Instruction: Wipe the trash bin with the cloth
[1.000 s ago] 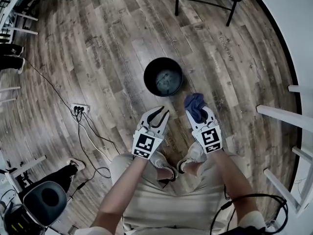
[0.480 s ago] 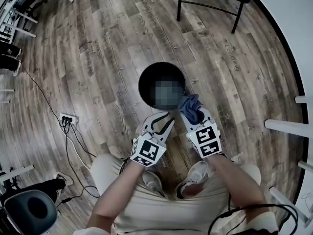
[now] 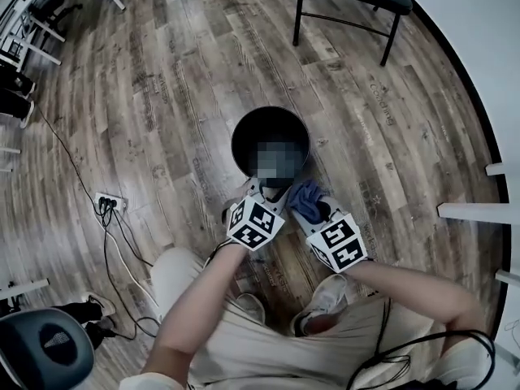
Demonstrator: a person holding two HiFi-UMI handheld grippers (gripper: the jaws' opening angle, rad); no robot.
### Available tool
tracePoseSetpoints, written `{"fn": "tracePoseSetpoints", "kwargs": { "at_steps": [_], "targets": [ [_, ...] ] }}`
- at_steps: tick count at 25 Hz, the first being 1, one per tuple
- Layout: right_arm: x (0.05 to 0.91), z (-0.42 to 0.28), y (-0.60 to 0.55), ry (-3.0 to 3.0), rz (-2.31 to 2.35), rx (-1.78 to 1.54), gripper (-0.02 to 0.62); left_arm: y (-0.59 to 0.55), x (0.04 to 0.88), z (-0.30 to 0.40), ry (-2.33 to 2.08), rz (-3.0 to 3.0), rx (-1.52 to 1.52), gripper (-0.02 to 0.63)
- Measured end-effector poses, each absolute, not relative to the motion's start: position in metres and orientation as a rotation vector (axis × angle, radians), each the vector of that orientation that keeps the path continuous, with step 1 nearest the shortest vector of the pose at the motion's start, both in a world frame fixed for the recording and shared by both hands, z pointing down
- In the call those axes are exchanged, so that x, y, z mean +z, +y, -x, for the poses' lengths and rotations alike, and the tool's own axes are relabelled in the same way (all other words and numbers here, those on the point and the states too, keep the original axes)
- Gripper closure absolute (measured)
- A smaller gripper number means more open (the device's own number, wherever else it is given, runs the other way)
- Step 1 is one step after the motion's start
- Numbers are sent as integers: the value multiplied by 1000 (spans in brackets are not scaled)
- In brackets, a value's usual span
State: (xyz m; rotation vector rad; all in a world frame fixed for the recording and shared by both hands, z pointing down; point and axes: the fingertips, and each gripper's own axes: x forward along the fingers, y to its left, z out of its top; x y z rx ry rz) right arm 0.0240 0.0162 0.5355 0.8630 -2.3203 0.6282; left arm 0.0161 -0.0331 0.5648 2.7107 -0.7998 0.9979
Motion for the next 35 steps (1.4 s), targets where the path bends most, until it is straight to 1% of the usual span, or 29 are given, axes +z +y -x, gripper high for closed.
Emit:
{"fn": "tracePoseSetpoints", "kwargs": {
  "at_steps": [2, 8, 14, 16, 18, 23, 30, 35],
  "targets": [
    [544, -24, 17, -2328, -842, 566, 489, -34, 579, -13, -785, -2697, 1041, 492],
    [595, -44, -22, -2300, -939, 538, 489, -37, 619, -9, -701, -2606, 1145, 491],
    [618, -34, -36, -2346, -903, 419, 489, -38, 622, -9, -704, -2619, 1211, 492],
    [625, -35, -29, -2341, -890, 442, 489, -38, 623, -8, -716, -2650, 1232, 492],
    [629, -37, -25, -2346, -892, 456, 489, -38, 623, -7, -732, -2670, 1253, 511],
    [648, -38, -26, -2342, -920, 519, 489, -41, 624, -11, -753, -2668, 1256, 517],
    [661, -30, -34, -2417, -836, 476, 489, -41, 624, -15, -747, -2687, 1268, 532],
    [700, -28, -34, -2416, -770, 448, 488, -42, 624, -16, -759, -2691, 1279, 538]
  ]
}}
